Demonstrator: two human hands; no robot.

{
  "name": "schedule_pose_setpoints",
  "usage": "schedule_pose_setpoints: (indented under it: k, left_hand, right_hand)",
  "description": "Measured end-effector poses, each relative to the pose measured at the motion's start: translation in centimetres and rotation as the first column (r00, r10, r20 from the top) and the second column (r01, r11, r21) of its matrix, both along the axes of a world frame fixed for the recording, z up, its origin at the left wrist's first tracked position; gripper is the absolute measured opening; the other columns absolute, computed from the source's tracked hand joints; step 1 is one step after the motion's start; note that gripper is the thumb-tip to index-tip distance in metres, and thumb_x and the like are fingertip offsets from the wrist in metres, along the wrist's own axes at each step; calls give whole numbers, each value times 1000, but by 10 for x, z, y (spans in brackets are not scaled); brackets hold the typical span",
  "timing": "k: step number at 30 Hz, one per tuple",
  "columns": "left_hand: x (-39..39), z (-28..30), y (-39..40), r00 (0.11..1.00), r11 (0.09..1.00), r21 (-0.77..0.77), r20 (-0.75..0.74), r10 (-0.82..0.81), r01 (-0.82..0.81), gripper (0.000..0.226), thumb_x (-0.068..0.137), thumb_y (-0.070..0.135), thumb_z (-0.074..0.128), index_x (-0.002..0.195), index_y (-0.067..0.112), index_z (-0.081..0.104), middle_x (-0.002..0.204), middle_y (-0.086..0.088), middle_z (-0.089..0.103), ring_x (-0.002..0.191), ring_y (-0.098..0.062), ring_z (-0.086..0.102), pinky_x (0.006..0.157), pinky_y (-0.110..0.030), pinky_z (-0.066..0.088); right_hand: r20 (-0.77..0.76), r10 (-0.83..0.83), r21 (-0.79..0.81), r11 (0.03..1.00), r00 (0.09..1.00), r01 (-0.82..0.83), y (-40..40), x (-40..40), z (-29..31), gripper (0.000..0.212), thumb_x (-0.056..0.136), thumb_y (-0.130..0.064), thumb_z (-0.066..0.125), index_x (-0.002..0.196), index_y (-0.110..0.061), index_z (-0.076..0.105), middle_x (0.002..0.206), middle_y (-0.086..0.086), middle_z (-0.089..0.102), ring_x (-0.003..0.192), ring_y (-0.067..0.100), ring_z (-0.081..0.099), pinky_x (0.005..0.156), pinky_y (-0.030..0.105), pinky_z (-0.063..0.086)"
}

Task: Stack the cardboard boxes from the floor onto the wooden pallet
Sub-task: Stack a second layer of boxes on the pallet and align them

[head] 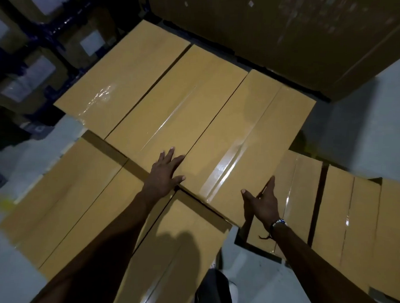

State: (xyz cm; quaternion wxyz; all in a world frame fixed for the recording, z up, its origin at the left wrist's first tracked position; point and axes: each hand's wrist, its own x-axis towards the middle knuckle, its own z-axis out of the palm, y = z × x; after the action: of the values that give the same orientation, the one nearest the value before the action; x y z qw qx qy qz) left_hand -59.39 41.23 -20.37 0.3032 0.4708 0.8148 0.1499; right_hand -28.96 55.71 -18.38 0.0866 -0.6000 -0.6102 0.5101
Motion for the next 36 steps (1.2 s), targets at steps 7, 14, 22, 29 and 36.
schedule_pose_setpoints:
  k: [7, 14, 22, 29, 36]
  left_hand:
    - [-12, 9, -19, 985, 982, -84, 47, -167, 171, 123, 73, 4, 91, 166, 34, 16, 174, 3, -10, 160, -28, -12, 128, -53, 14]
    - [-18, -1, -35, 915, 956, 48, -307, -262, 290, 102, 86, -10, 71, 164, 35, 23, 175, 0, 9, 159, -28, 15, 110, -56, 50]
    - [-24, -6, -32, 816, 936, -4, -489, -310, 353, 91, 92, -2, 68, 164, 35, 25, 174, 4, 15, 158, -29, 22, 74, -47, 63]
    - [-15, -10, -22, 839, 956, 43, -492, -233, 290, 83, 90, -6, 68, 157, 31, 38, 172, 6, 24, 157, -27, 26, 79, -52, 63]
    - [-12, -8, -21, 872, 955, 65, -428, -236, 290, 94, 85, -4, 76, 160, 32, 33, 170, 4, 28, 154, -31, 31, 92, -60, 58]
  right_hand:
    - [-40, 50, -4, 999, 998, -50, -29, 6, -15, 162, 55, -51, 99, 160, -26, -22, 171, 2, 13, 153, 23, 23, 125, 43, 26]
    - [-13, 88, 103, 991, 996, -86, -44, 3, -32, 181, 33, -66, 99, 157, -28, -27, 172, -4, -8, 158, 18, 4, 129, 43, 14]
    - [-31, 69, 133, 989, 997, -64, -46, 1, -36, 178, 35, -60, 100, 159, -26, -23, 172, -4, -10, 157, 14, 0, 129, 41, 14]
    - [-21, 84, 161, 984, 996, -80, -44, 3, -38, 178, 34, -65, 98, 160, -26, -22, 173, -3, -5, 158, 18, 5, 128, 46, 19]
    - [-40, 93, 166, 982, 995, -86, -45, 5, -36, 182, 27, -78, 91, 159, -29, -23, 173, -3, -2, 157, 19, 10, 127, 44, 21]
